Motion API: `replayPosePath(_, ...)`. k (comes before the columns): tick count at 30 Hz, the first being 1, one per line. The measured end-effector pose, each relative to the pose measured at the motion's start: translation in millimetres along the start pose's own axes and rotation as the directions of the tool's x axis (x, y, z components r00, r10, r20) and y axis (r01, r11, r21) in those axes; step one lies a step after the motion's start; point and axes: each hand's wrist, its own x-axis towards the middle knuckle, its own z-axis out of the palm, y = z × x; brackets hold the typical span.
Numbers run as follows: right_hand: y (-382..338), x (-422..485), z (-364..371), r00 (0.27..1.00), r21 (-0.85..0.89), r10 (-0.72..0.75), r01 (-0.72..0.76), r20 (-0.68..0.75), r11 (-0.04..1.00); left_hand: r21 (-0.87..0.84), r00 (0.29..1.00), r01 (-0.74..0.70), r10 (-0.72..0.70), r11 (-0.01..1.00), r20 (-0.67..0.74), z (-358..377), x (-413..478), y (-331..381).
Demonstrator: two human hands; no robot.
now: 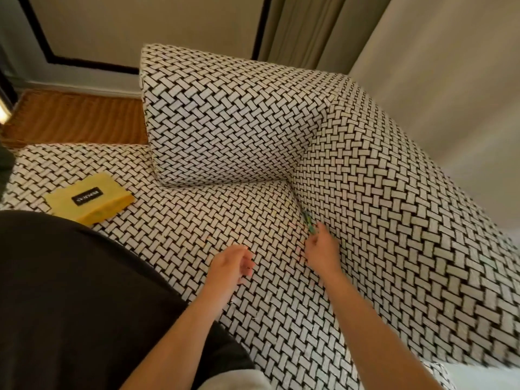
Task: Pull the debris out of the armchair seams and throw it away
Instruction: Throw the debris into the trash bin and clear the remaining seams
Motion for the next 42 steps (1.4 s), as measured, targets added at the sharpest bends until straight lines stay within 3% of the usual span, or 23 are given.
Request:
replayPosePath(6, -13, 26, 4, 0.981, -0.085, 0.167, -0.159, 0.096, 0.984, 0.034, 1.0, -0.004, 0.004, 0.999, 0.003, 0, 6, -6)
replayPosePath(10, -34, 42, -5, 0.882, -0.026, 0.388, -0.396, 0.267, 0.918, 0.044, 1.0, -0.003, 0.002, 0.999, 0.014, -2, 5, -6)
replayPosePath(12, -40, 47, -6, 0.859, 0.012, 0.427, -0.448, 0.284, 0.894, 0.059, 1.0, 0.003, -0.004, 0.998, 0.013, -2, 5, -6)
replayPosePath(15, -45, 43, 0, 0.888, 0.01, 0.424, -0.432, 0.181, 0.902, 0.066, 1.0, 0.005, -0.005, 0.998, 0.006, -2, 5, -6)
replayPosePath(20, -40, 39, 11, 0.922, 0.169, 0.384, -0.372, -0.04, 0.912, 0.081, 1.0, -0.018, 0.017, 0.997, 0.009, -4, 5, -7)
replayPosePath(23, -36, 30, 17, 0.944, 0.227, 0.285, -0.244, -0.169, 0.943, 0.061, 1.0, 0.005, -0.005, 0.998, 0.002, -4, 6, -7)
replayPosePath(25, -32, 15, 24, 0.969, 0.233, 0.166, -0.121, -0.182, 0.965, 0.026, 0.999, 0.031, -0.031, 0.999, 0.009, -5, 6, -5)
replayPosePath(31, -41, -48, 44, 0.984, 0.398, -0.175, 0.151, 0.023, 0.905, -0.069, 0.994, 0.087, -0.082, 0.994, 0.075, -2, 4, -2)
replayPosePath(34, -51, -84, 45, 0.918, 0.294, -0.388, 0.35, 0.08, 0.89, -0.183, 0.988, 0.123, -0.104, 0.975, 0.11, -5, 4, -3)
replayPosePath(37, -55, -101, 44, 0.763, 0.097, -0.634, 0.627, 0.128, 0.773, -0.266, 0.983, 0.18, -0.165, 0.947, 0.079, -8, 3, -2)
replayPosePath(38, -56, -101, 41, 0.728, 0.097, -0.665, 0.659, 0.167, 0.746, -0.251, 0.983, 0.183, -0.178, 0.95, 0.044, -9, 4, -2)
replayPosePath(40, -61, -95, 27, 0.725, 0.169, -0.652, 0.63, 0.223, 0.758, -0.209, 0.98, 0.182, -0.194, 0.961, -0.037, -10, 5, -2)
replayPosePath(42, -62, -75, 11, 0.823, 0.158, -0.528, 0.504, 0.21, 0.849, -0.243, 0.974, 0.192, -0.215, 0.951, -0.072, -12, 5, -2)
